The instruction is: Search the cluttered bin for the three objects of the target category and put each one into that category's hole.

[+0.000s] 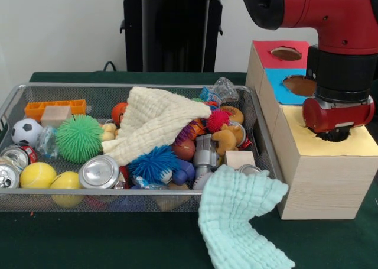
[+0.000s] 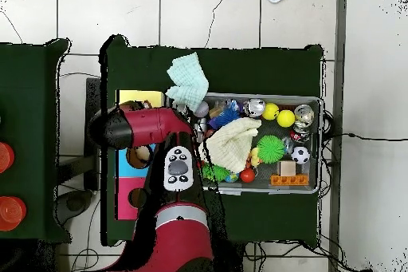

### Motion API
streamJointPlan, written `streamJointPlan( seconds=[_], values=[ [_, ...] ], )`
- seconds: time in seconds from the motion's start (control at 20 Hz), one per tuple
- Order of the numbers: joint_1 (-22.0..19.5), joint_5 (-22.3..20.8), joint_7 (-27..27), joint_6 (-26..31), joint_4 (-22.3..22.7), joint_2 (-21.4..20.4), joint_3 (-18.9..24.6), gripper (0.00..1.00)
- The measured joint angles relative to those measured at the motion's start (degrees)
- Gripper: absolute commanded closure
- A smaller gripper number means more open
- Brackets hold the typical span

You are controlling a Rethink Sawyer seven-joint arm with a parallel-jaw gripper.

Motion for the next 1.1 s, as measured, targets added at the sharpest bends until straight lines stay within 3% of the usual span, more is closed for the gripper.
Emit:
streamJointPlan(
  seconds=[0.6,1.1],
  values=[
    [-0.1,0.0,0.0,-0.1,0.3,-0.2,0.0,1.0],
    [-1.2,0.0,0.0,0.8,5.0,-3.4,1.2,1.0]
  ],
)
